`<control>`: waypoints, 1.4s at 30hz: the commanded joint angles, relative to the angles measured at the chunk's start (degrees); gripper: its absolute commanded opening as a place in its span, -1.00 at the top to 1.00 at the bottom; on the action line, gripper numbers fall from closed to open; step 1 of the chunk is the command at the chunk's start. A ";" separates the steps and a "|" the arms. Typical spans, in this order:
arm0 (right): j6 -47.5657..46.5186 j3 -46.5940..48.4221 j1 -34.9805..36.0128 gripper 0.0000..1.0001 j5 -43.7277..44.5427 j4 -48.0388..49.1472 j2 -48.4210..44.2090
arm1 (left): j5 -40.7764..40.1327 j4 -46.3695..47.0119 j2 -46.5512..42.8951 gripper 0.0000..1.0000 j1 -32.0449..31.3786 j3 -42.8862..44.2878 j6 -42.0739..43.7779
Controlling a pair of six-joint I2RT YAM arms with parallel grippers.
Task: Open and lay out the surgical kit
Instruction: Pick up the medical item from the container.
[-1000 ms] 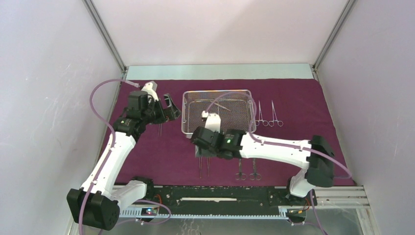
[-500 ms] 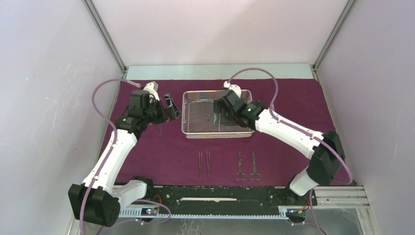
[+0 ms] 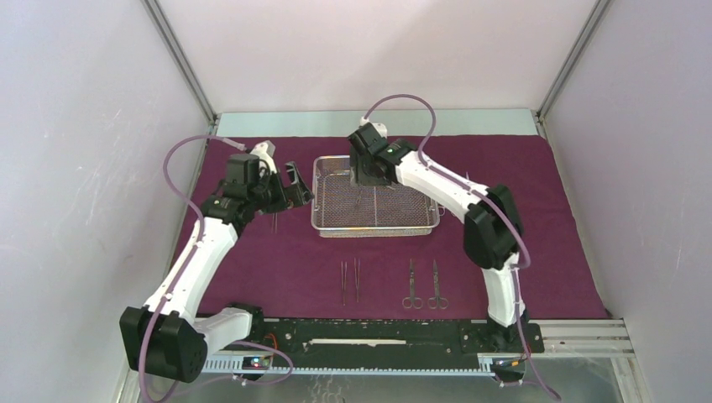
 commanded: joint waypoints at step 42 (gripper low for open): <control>7.86 12.74 -2.50 0.32 -1.46 0.52 19.53 | 4.23 2.26 1.89 -1.00 0.14 -2.00 -0.25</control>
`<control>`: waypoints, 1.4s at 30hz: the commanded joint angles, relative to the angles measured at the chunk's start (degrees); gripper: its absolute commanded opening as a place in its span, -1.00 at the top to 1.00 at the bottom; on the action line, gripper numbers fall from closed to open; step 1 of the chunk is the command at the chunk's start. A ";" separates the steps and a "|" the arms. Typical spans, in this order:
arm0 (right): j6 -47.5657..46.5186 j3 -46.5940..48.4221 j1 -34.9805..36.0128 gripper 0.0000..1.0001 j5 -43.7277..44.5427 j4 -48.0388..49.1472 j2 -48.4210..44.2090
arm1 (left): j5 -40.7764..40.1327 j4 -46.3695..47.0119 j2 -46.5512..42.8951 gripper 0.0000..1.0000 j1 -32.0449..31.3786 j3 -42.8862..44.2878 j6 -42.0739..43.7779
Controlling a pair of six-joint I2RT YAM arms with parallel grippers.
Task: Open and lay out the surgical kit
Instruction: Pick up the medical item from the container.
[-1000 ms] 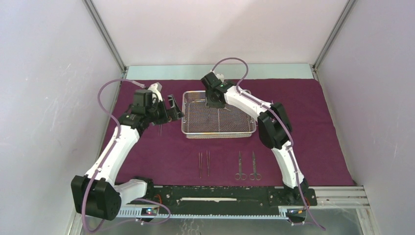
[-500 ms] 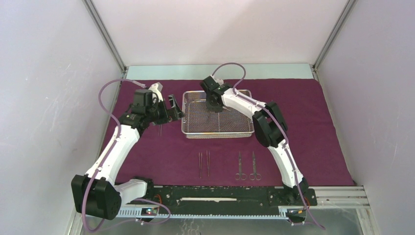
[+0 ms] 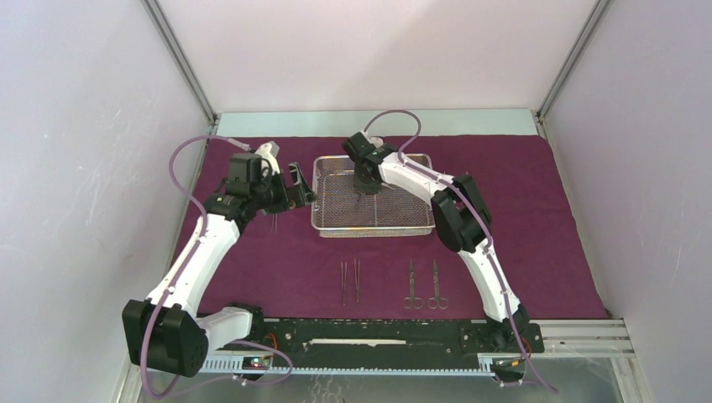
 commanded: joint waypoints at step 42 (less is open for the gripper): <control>-8.52 1.98 -1.37 1.00 -4.24 3.77 -9.92 | 1.38 1.87 0.24 -1.00 0.13 -1.97 -0.27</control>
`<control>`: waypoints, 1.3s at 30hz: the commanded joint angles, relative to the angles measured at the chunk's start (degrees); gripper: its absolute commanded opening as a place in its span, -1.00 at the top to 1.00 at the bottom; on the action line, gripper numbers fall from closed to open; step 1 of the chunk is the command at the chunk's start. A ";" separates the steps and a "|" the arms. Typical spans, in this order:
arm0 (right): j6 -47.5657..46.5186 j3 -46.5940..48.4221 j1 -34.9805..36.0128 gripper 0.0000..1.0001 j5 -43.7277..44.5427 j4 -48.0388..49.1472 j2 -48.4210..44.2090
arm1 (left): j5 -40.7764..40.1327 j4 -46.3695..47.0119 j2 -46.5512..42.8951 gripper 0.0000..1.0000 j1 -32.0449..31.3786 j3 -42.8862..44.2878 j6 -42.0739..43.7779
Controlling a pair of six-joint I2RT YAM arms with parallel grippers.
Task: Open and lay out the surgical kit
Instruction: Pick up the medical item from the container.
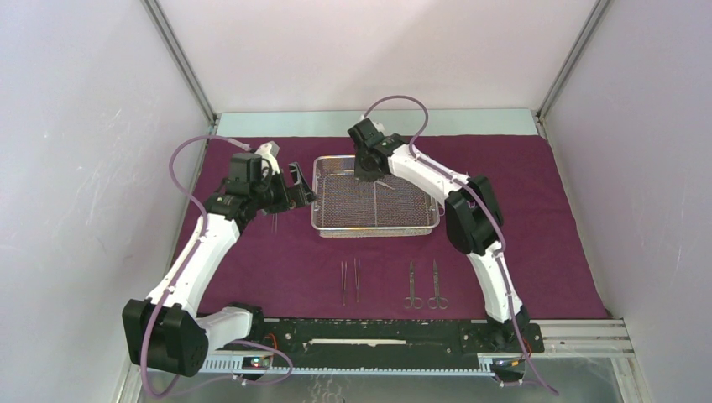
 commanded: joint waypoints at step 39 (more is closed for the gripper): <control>-22.49 -25.64 4.04 1.00 -25.64 24.20 -27.59 | 12.25 8.82 0.97 -0.97 0.28 -4.05 -7.99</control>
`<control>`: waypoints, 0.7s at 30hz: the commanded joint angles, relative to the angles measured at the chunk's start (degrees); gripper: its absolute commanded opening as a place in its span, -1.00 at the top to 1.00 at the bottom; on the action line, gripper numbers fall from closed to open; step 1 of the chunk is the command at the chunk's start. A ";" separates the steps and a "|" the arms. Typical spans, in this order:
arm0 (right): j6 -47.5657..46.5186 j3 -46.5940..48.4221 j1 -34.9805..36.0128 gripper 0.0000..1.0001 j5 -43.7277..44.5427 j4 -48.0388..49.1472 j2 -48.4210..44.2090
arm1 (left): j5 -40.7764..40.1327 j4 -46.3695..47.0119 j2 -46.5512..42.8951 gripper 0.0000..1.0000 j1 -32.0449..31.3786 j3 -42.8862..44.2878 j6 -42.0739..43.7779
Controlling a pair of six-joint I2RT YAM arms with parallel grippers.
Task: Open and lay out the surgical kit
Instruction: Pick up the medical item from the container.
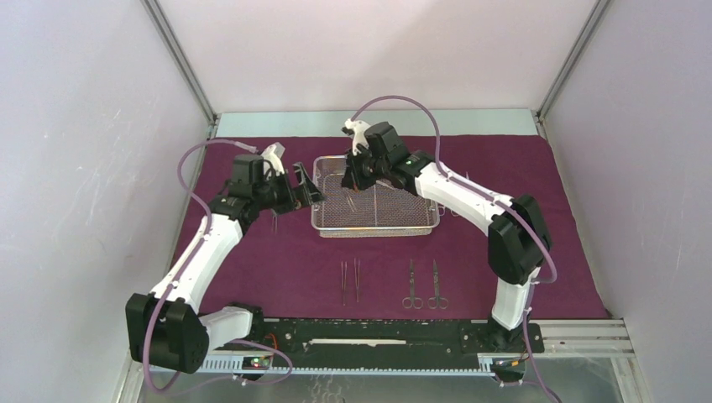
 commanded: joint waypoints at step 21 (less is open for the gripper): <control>-6.36 -4.88 4.20 1.00 -9.44 -1.03 -8.89 | 13.26 17.65 -3.05 -0.33 0.46 -9.84 -20.59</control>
